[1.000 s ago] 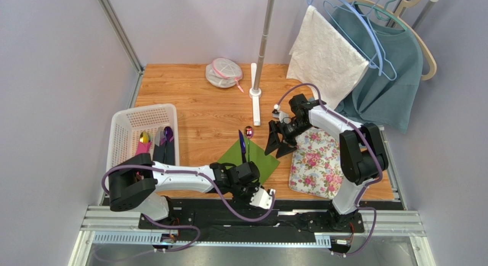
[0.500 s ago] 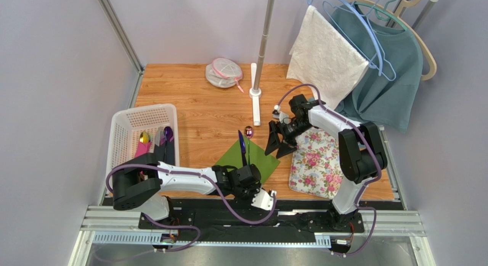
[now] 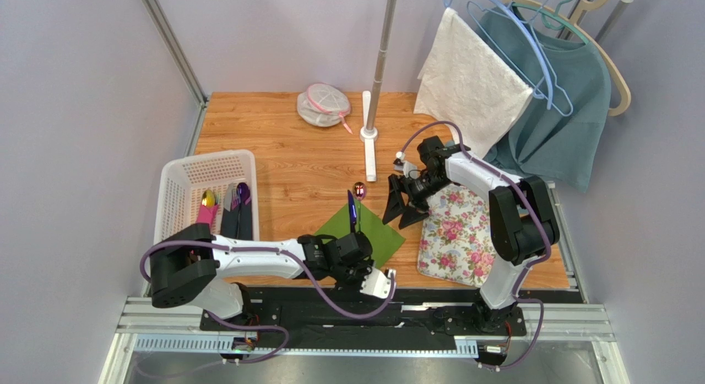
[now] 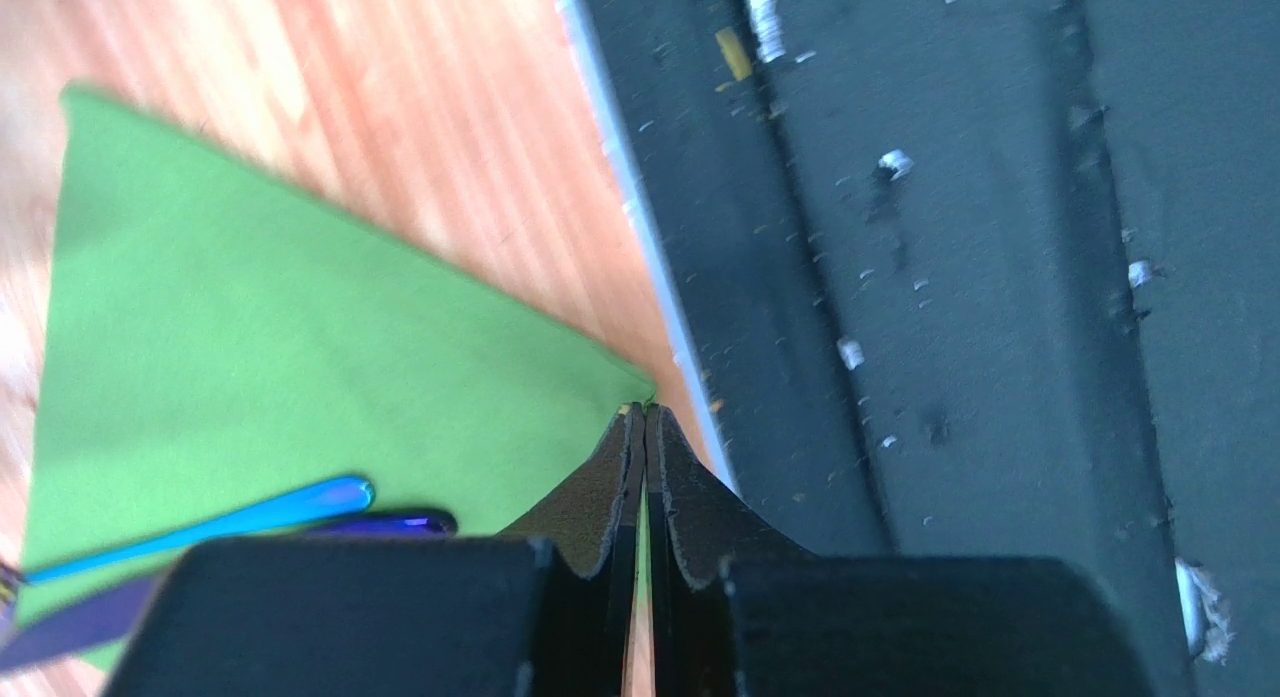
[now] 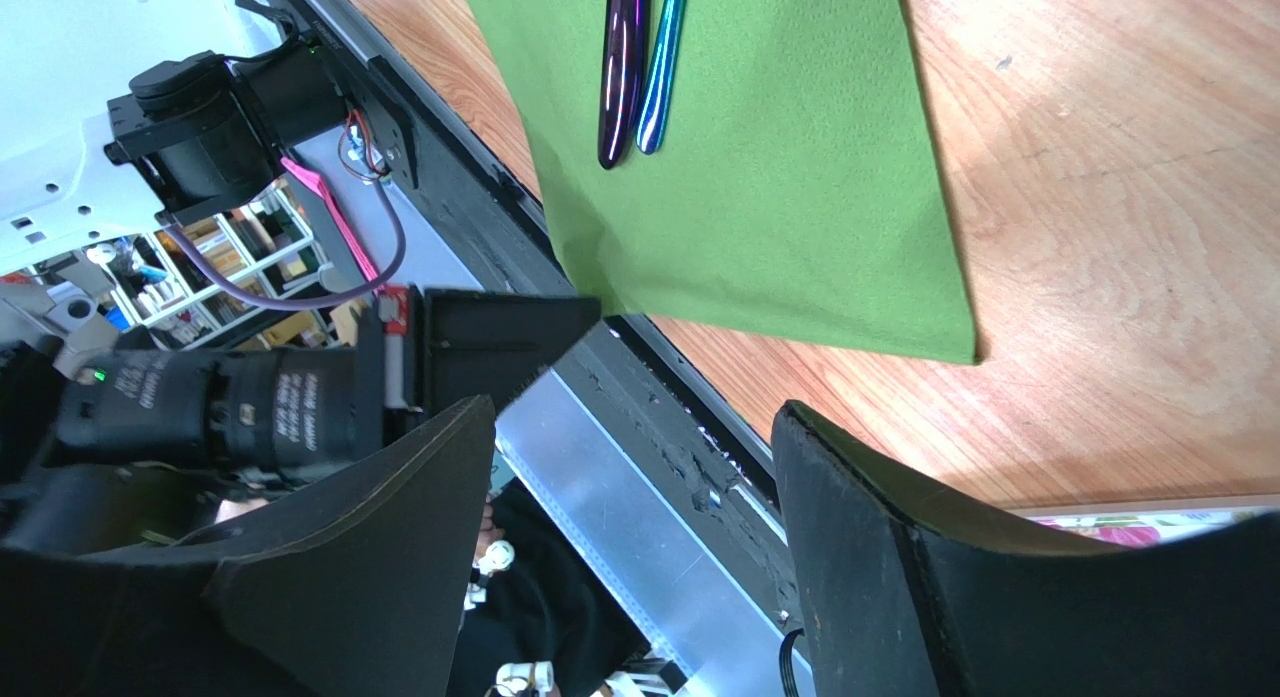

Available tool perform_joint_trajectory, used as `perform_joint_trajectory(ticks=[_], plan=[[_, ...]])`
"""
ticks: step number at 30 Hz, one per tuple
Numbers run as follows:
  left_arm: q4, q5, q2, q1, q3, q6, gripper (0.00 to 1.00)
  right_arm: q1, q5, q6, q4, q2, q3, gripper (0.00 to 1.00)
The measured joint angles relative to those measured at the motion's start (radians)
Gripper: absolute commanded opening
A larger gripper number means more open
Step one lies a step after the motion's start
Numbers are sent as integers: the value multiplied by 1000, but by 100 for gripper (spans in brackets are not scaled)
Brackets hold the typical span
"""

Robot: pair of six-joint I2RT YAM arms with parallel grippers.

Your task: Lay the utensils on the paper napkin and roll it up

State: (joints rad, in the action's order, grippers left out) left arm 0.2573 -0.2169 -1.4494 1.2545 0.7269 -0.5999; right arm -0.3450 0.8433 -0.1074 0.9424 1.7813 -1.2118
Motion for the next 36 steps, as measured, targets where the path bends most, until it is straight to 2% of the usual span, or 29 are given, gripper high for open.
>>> perform_joint_trajectory(ticks=[5, 8, 15, 19, 28, 36], plan=[[46, -48, 4, -101, 42, 18, 6, 0, 0, 0, 0, 4, 0, 70], [67, -88, 3, -164, 84, 24, 6, 0, 0, -2, -2, 5, 0, 65], [75, -146, -25, -256, 156, 29, 6, 0, -8, -53, -46, 5, 46, 41], [76, -165, -62, -286, 166, 30, 5, 0, -11, -87, -77, 5, 87, 31], [63, -171, -111, -354, 168, 41, 5, 1, 1, -133, -122, 11, 119, 26], [52, -169, -136, -367, 185, 61, 5, 1, 34, -190, -188, 19, 186, 17]])
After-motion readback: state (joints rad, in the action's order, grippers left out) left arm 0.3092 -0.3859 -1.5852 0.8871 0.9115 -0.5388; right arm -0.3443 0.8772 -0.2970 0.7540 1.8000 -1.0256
